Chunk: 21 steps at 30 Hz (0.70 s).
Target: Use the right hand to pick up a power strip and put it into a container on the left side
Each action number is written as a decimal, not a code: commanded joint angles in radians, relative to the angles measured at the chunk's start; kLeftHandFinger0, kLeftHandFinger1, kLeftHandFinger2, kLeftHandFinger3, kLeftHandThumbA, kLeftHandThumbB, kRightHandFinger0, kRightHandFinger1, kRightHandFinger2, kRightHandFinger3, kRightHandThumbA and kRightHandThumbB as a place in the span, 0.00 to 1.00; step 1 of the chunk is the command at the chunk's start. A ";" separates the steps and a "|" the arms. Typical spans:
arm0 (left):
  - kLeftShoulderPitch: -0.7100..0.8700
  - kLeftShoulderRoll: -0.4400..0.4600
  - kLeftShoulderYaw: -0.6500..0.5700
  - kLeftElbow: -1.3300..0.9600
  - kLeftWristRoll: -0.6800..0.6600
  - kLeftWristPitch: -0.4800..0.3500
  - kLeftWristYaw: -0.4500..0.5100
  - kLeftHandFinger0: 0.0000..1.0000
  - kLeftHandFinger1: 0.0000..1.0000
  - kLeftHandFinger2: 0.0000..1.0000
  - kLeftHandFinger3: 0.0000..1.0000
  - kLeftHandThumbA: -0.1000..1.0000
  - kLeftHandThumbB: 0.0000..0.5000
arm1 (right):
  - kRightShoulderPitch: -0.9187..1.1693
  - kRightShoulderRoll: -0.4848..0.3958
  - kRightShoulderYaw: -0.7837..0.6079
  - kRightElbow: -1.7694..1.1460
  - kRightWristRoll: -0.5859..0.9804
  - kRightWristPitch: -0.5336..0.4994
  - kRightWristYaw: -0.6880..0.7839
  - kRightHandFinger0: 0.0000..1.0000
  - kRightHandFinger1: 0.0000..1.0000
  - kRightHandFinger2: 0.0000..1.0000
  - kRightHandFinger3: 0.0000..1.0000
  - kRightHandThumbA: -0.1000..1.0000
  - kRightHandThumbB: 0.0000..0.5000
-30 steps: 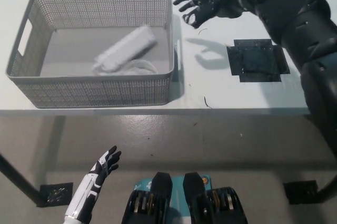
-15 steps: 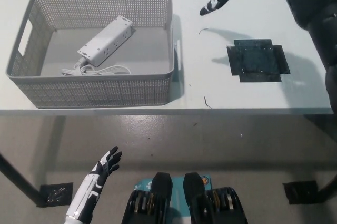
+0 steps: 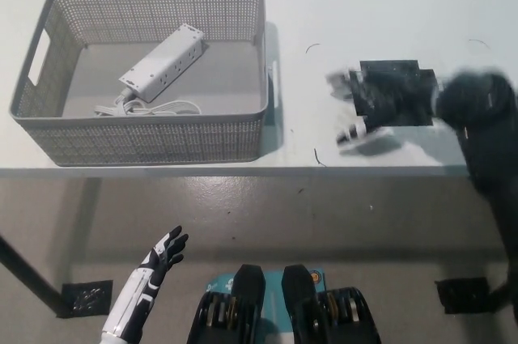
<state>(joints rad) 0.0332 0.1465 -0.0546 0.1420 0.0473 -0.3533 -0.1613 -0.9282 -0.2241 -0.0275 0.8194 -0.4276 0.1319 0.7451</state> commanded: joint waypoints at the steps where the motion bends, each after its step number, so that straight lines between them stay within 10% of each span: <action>1: -0.019 0.014 -0.035 -0.048 0.031 -0.042 -0.021 1.00 1.00 1.00 1.00 1.00 0.46 | 0.198 -0.207 -0.564 -1.769 0.692 -0.225 -0.558 1.00 1.00 1.00 1.00 1.00 0.52; 3: -0.013 0.014 -0.035 -0.049 0.029 -0.041 -0.022 1.00 1.00 1.00 1.00 1.00 0.46 | 0.321 -0.290 -0.649 -1.769 0.727 -0.252 -0.578 1.00 1.00 1.00 1.00 1.00 0.62; 7: -0.012 0.016 -0.037 -0.045 0.031 -0.047 -0.025 1.00 1.00 1.00 1.00 1.00 0.46 | 0.052 -0.217 -0.575 -1.769 0.642 -0.283 -0.696 1.00 1.00 1.00 1.00 1.00 0.29; 8: -0.010 0.015 -0.038 -0.043 0.026 -0.046 -0.027 1.00 1.00 1.00 1.00 1.00 0.47 | -0.060 -0.206 -0.543 -1.769 0.680 -0.264 -0.716 1.00 1.00 1.00 1.00 0.85 0.24; 11: -0.010 0.015 -0.039 -0.037 0.028 -0.048 -0.028 1.00 1.00 1.00 1.00 1.00 0.47 | -0.199 -0.192 -0.555 -1.769 0.627 -0.226 -0.747 1.00 1.00 1.00 1.00 1.00 0.25; 21: 0.004 0.019 -0.042 -0.028 0.038 -0.056 -0.027 1.00 1.00 1.00 1.00 0.99 0.46 | -0.275 -0.213 -0.610 -1.769 0.693 -0.256 -0.858 1.00 1.00 1.00 1.00 1.00 0.21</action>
<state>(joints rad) 0.0367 0.1436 -0.0553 0.1429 0.0503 -0.3518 -0.1613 -0.6827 -0.2315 -0.1977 0.3513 -0.3199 0.1203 0.6131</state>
